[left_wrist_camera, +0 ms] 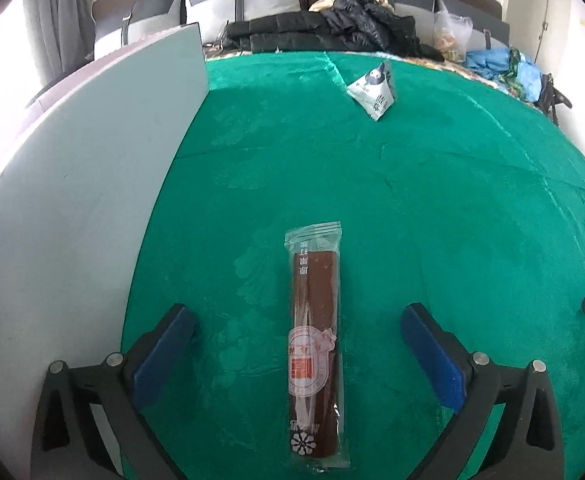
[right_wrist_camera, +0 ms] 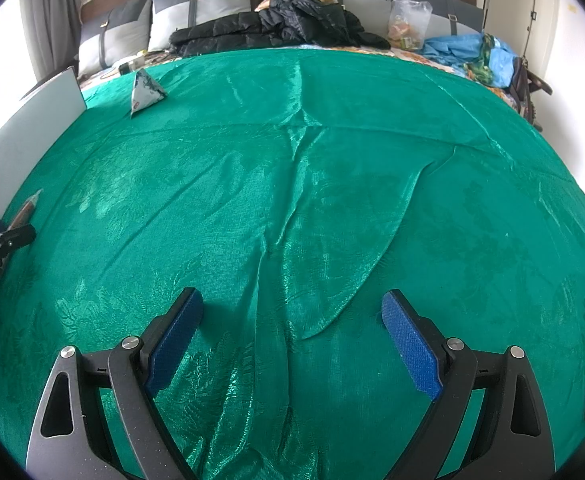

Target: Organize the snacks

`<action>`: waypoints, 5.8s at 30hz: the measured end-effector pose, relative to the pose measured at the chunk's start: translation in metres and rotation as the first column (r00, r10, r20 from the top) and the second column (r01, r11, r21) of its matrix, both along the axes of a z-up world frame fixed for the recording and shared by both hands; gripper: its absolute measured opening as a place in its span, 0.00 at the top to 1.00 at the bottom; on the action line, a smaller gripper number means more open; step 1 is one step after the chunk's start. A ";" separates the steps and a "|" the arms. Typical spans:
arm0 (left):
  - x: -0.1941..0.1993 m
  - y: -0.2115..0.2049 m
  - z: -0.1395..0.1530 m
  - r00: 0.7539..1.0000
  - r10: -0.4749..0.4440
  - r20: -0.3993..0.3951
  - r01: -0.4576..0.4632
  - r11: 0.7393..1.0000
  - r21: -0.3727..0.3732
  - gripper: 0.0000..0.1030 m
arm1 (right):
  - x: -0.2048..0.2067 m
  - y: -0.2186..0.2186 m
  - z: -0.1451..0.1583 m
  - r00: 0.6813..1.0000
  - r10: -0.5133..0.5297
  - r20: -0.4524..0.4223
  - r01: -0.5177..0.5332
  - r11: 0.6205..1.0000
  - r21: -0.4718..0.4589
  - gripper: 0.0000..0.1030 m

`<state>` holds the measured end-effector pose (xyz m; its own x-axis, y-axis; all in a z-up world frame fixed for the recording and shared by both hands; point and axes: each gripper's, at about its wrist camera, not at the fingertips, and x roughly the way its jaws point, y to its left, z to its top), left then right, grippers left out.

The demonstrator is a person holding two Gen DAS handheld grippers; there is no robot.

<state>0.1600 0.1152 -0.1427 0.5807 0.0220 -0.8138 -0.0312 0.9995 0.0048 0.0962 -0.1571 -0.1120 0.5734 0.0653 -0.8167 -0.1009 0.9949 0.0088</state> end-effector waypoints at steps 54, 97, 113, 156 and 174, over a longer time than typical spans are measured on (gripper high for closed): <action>-0.001 0.001 -0.002 1.000 0.000 0.006 0.000 1.000 -0.002 0.00 | 0.245 0.216 0.001 0.949 0.300 -0.096 -0.292 0.953 0.085 0.58; -0.003 0.001 -0.001 1.000 -0.001 0.008 0.001 1.000 -0.002 0.00 | -0.021 0.017 0.003 0.995 0.097 0.018 -0.097 0.995 0.008 0.16; -0.004 0.001 -0.001 1.000 -0.002 0.009 0.002 1.000 -0.002 0.00 | -0.021 0.017 0.003 0.995 0.094 0.017 -0.094 0.996 0.008 0.15; -0.017 0.022 0.025 0.993 -0.044 -0.108 0.014 0.964 -0.265 0.83 | 0.006 0.015 0.023 0.976 0.135 -0.169 -0.119 0.988 0.100 0.68; -0.126 0.203 0.150 0.963 0.258 0.081 -0.220 0.922 -0.319 0.82 | -0.027 0.248 0.184 0.809 0.578 0.109 -0.576 0.741 0.345 0.68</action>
